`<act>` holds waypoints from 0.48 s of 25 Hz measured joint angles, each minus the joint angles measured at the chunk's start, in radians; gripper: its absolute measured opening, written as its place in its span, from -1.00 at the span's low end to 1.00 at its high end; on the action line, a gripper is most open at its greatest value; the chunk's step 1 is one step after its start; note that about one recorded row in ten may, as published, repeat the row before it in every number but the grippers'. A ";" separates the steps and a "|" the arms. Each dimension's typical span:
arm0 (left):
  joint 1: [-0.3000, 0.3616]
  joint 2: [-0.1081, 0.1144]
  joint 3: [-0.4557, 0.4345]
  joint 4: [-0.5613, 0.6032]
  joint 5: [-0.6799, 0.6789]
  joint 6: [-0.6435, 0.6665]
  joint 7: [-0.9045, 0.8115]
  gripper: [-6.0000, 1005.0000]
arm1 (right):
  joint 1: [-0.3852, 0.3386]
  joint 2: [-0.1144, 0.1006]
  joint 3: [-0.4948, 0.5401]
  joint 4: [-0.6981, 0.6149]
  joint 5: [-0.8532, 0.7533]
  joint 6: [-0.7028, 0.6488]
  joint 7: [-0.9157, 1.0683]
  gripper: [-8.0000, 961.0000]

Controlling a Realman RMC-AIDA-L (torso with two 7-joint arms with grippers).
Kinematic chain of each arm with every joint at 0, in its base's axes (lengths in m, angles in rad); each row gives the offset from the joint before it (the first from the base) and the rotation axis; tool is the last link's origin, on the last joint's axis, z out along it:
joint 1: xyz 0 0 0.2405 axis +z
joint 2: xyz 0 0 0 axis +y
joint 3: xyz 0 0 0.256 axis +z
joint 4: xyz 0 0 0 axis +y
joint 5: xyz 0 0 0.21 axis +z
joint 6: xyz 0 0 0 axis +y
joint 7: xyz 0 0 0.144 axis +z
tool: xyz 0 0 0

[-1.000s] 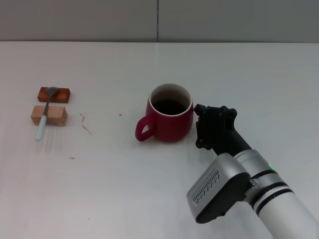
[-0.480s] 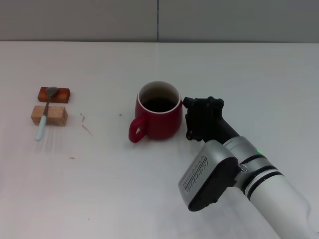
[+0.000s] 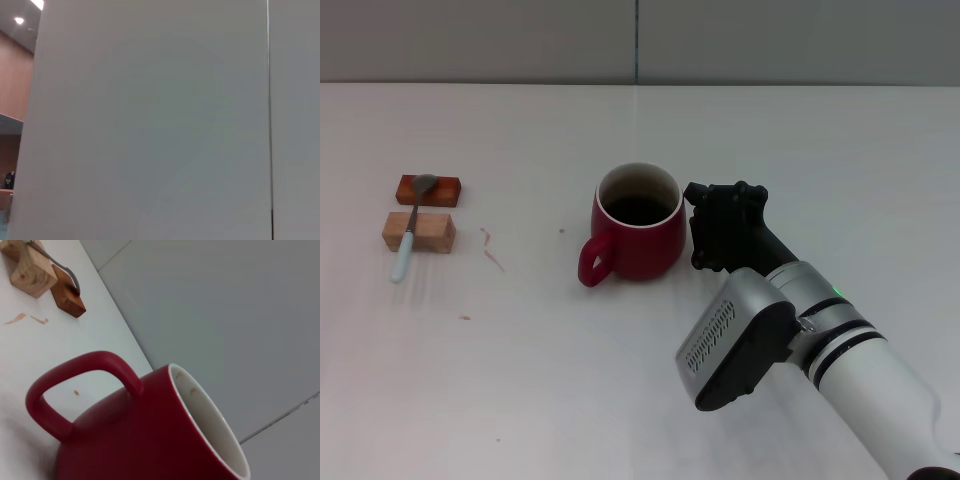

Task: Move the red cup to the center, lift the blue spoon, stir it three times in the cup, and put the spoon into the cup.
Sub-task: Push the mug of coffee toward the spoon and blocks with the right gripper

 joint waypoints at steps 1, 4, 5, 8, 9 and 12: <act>0.001 0.000 0.000 0.000 0.000 0.001 0.000 0.35 | 0.001 0.000 0.000 0.000 0.000 0.000 0.001 -0.92; 0.004 0.000 0.000 -0.002 0.000 0.004 0.000 0.35 | 0.001 0.000 -0.002 0.004 0.000 0.008 0.005 -0.91; 0.004 0.000 0.000 -0.002 0.000 0.004 0.000 0.35 | 0.001 0.000 -0.002 0.004 0.000 0.008 0.005 -0.91; 0.005 0.000 0.000 -0.002 0.000 0.005 -0.002 0.35 | 0.001 0.000 -0.002 0.008 0.000 0.023 0.007 -0.91; 0.006 0.000 0.000 -0.001 0.000 0.005 -0.009 0.35 | 0.001 0.000 -0.004 0.009 0.000 0.024 0.007 -0.91; 0.007 0.000 0.000 -0.001 0.000 0.006 -0.018 0.35 | 0.002 0.000 -0.005 0.010 0.000 0.023 0.007 -0.91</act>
